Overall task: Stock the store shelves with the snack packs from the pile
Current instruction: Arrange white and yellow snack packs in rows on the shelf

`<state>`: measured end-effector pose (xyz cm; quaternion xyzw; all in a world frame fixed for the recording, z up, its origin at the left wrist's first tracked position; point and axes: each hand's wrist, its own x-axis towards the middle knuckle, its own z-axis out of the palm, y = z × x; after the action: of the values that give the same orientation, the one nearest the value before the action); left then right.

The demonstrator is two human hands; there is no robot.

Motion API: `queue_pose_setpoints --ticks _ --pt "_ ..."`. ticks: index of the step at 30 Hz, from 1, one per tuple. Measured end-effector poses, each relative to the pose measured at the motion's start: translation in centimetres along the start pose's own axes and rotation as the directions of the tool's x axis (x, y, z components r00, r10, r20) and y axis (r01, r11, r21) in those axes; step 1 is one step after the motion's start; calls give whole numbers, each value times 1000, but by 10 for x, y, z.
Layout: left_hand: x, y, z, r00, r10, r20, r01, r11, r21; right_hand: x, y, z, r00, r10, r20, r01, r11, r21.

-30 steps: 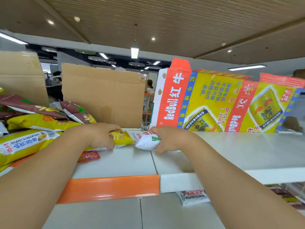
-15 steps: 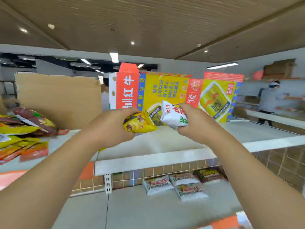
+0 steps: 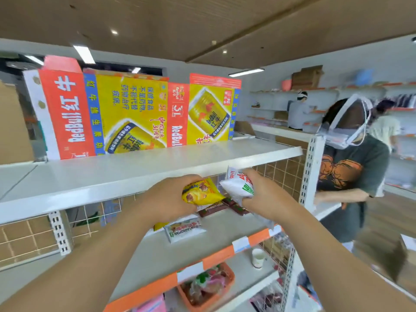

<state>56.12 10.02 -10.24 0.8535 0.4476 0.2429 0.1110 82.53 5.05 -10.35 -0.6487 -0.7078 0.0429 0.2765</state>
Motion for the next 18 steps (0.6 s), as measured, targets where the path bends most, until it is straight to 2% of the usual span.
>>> queue_pose_setpoints --ticks 4,9,13,18 --pt "3 -14 42 997 -18 77 19 1000 -9 -8 27 36 991 61 117 -60 998 -11" --pt "-16 -62 78 986 -139 90 143 989 -44 -1 31 94 967 90 240 -96 995 15" --pt "-47 -122 92 962 -260 83 256 965 62 12 11 151 924 116 364 -125 992 1" --pt "-93 -198 108 885 -442 144 423 895 144 25 -35 228 841 107 531 -161 985 56"
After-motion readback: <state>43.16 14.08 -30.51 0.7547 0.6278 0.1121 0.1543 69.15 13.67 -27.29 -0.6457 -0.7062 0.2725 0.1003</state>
